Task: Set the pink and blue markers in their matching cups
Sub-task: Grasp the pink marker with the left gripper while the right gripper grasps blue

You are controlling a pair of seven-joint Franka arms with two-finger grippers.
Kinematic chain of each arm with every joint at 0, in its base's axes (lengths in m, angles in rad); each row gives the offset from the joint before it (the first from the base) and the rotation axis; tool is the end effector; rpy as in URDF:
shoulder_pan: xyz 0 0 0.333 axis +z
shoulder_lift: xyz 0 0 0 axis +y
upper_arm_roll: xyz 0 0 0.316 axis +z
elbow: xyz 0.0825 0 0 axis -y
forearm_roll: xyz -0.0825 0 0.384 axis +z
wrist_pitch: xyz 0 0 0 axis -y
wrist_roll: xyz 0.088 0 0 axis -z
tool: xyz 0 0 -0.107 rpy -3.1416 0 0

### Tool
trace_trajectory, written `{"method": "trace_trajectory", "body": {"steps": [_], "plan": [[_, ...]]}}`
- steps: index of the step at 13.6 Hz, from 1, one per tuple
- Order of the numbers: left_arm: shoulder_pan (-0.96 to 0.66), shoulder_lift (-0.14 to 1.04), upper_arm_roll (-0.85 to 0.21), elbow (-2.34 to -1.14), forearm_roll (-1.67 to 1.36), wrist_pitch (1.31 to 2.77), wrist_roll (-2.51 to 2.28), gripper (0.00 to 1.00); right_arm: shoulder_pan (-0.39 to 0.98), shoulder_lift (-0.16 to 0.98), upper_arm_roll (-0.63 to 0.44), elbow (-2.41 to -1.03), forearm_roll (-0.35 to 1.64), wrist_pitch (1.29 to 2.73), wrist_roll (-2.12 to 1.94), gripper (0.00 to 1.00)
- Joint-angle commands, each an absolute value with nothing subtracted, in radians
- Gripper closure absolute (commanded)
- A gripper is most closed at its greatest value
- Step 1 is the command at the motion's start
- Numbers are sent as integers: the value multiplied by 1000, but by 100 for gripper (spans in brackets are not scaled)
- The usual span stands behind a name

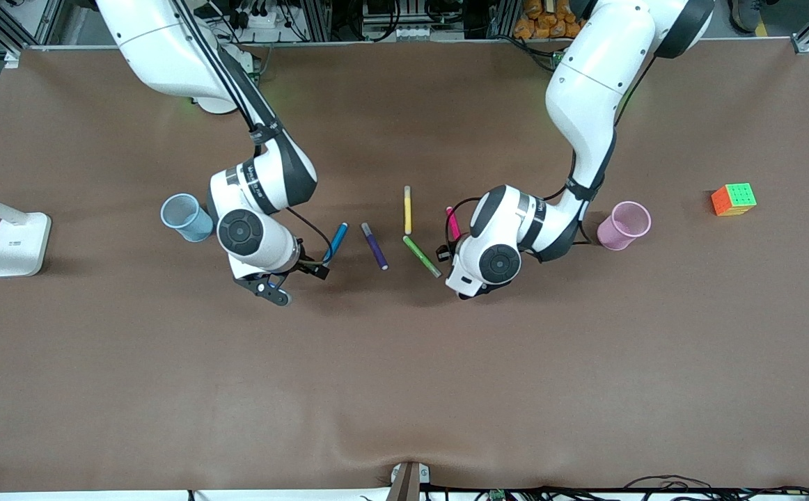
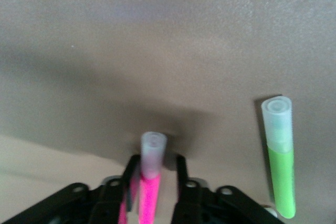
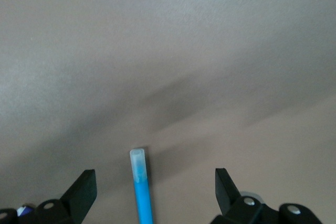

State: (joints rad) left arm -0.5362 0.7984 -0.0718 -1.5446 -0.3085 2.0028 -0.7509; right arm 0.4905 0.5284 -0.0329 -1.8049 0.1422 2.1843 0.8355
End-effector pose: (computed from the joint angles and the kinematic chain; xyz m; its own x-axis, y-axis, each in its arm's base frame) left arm 0.5397 -0.3912 0.1594 0.8449 0.3048 -0.4397 0.3178 -0.9470 -0.0458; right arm 0.5682 0.2871 0.2402 0.8794 -0.4465 -0.1652 -0.4439 -0.8944 0.0543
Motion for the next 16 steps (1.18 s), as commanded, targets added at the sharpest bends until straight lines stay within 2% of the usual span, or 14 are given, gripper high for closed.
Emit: {"method": "trace_trajectory", "body": {"steps": [1, 3, 5, 7, 11, 14, 16], "plan": [[-543, 799, -64, -1545, -316, 1997, -769, 100, 523, 509, -41, -1833, 150, 2206, 851, 0], [-543, 792, -63, -1545, -313, 1991, -770, 100, 532, 521, -40, -1876, 152, 2290, 851, 0], [-529, 758, -51, -1540, -279, 1886, -764, 100, 549, 526, -40, -1901, 152, 2341, 851, 5], [-519, 674, -20, -1536, -151, 1794, -756, 100, 552, 546, -40, -1899, 153, 2345, 860, 10], [-422, 542, -17, -1536, -6, 1685, -761, 100, 572, 578, -40, -1902, 155, 2387, 871, 33], [-324, 422, -17, -1554, 55, 1677, -758, 100, 586, 594, -41, -1901, 155, 2413, 899, 39], [-264, 330, -20, -1586, 57, 1678, -741, 100, 586, 595, -40, -1902, 155, 2418, 899, 58]]}}
